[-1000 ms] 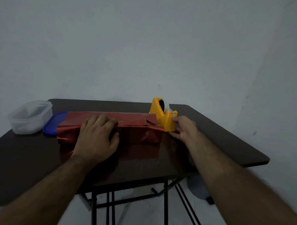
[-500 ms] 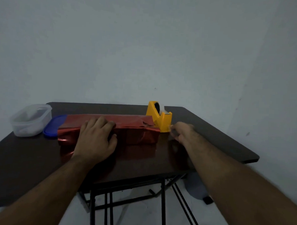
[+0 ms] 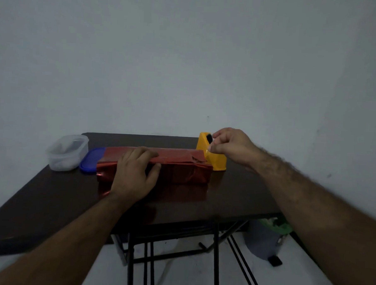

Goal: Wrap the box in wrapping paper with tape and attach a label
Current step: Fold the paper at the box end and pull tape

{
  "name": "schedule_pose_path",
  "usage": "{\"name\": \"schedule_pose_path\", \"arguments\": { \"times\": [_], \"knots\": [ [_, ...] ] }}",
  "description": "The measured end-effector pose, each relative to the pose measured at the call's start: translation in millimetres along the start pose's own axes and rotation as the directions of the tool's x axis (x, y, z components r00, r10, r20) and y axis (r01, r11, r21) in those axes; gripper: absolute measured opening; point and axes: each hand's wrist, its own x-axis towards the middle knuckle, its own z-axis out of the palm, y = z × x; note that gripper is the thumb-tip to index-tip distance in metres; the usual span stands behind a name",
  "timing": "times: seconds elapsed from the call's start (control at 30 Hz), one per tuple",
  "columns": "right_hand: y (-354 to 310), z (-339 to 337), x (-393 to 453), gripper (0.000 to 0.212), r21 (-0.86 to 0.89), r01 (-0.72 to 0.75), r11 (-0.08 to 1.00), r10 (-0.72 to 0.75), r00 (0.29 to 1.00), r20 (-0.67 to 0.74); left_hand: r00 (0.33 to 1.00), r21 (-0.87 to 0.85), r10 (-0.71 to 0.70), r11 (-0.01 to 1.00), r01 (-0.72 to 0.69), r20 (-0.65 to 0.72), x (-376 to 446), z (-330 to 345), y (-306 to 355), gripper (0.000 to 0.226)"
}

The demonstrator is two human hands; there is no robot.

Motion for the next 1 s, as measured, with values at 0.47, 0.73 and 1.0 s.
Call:
{"name": "schedule_pose_path", "arguments": {
  "times": [0.47, 0.73, 1.0],
  "knots": [
    [-37.2, 20.5, -4.0, 0.016, -0.288, 0.248, 0.925, -0.184, 0.955, 0.231, 0.905, -0.587, -0.108, 0.728, 0.355, 0.412, 37.8, -49.3, 72.6, 0.020],
    [-32.8, 24.9, -0.2, 0.006, -0.228, 0.200, 0.953, -0.144, 0.960, 0.240, 0.906, -0.522, -0.169, 0.770, 0.367, 0.387, 45.6, -43.3, 73.8, 0.019],
    [10.5, 23.9, 7.8, 0.026, 0.289, -0.004, 0.957, 0.016, 0.999, -0.038, 0.880, -0.440, -0.340, 0.770, 0.463, 0.331, 73.9, -50.2, 66.1, 0.015]
  ]
}}
